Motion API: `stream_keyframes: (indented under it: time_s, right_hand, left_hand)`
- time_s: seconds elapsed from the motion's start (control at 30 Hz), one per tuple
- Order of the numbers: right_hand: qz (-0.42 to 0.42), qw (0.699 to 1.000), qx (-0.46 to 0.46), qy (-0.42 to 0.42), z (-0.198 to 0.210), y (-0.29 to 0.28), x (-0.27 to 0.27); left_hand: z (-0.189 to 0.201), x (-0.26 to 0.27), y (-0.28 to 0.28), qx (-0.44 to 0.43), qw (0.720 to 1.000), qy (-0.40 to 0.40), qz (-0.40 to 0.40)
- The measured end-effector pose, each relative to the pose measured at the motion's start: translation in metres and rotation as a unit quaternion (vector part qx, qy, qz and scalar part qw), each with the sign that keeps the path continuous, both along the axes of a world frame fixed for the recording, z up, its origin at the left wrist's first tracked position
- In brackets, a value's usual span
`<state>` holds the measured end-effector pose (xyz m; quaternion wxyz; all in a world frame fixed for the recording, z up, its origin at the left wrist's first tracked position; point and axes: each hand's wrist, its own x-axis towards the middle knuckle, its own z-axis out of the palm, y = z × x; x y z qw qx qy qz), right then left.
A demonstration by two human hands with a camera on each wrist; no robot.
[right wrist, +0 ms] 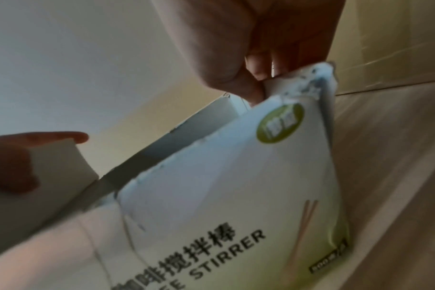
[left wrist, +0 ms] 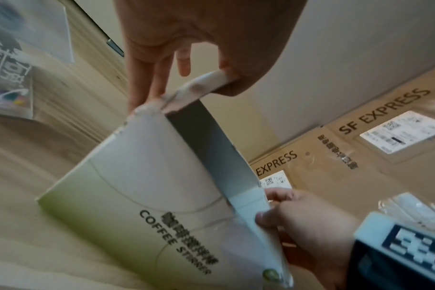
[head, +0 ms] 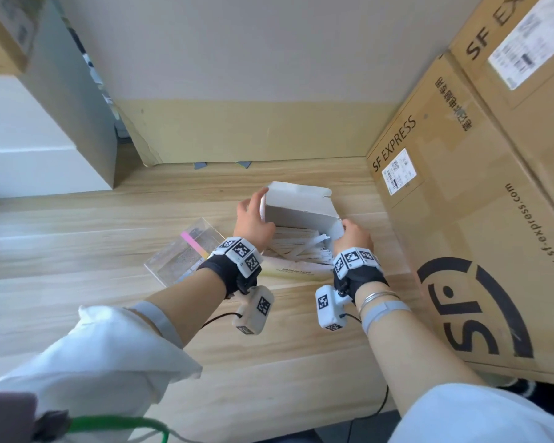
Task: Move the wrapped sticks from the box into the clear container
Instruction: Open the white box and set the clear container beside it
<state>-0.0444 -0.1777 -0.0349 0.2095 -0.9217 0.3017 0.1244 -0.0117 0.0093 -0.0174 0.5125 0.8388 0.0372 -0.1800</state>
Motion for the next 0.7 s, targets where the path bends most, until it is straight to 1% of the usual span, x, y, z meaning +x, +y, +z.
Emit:
stream_keyframes:
  time_s: [0.07, 0.13, 0.17, 0.23, 0.3, 0.33, 0.4, 0.47, 0.53, 0.6, 0.7]
  right_hand:
    - [-0.006, 1.000, -0.015, -0.006, 0.000, -0.006, -0.001]
    - [-0.015, 1.000, -0.014, -0.013, 0.000, -0.012, -0.002]
    - [-0.021, 1.000, -0.010, -0.017, 0.000, -0.013, -0.003]
    - [-0.039, 0.999, 0.003, -0.027, 0.000, -0.011, -0.005]
    - [-0.049, 0.998, 0.003, -0.039, 0.000, -0.004, -0.005]
    - [-0.048, 0.998, -0.014, -0.041, 0.001, 0.001, -0.005]
    - [-0.039, 0.996, -0.053, -0.054, 0.004, 0.014, -0.003]
    - [-0.012, 0.995, -0.063, -0.074, 0.008, 0.028, 0.002]
    - [0.025, 0.995, -0.032, -0.095, 0.011, 0.045, 0.009]
    - [0.049, 0.991, 0.029, -0.120, 0.014, 0.067, 0.016]
    - [0.078, 0.984, 0.100, -0.122, 0.014, 0.104, 0.024]
  left_hand:
    - [0.003, 0.002, 0.003, 0.013, 0.999, -0.020, 0.038]
    - [0.002, 0.002, 0.007, 0.073, 0.995, -0.031, 0.053]
    - [0.000, 0.003, 0.008, 0.118, 0.992, -0.031, 0.036]
    - [-0.007, 0.003, 0.009, 0.189, 0.981, -0.009, -0.033]
    - [-0.011, 0.004, 0.006, 0.192, 0.977, 0.035, -0.083]
    - [-0.012, 0.004, 0.006, 0.186, 0.977, 0.055, -0.093]
    - [-0.014, 0.005, 0.007, 0.173, 0.978, 0.073, -0.087]
    - [-0.017, 0.008, 0.013, 0.159, 0.981, 0.077, -0.079]
    - [-0.016, 0.014, 0.024, 0.147, 0.984, 0.081, -0.065]
    - [-0.015, 0.021, 0.037, 0.142, 0.986, 0.073, -0.047]
    - [-0.012, 0.031, 0.060, 0.159, 0.986, 0.055, -0.021]
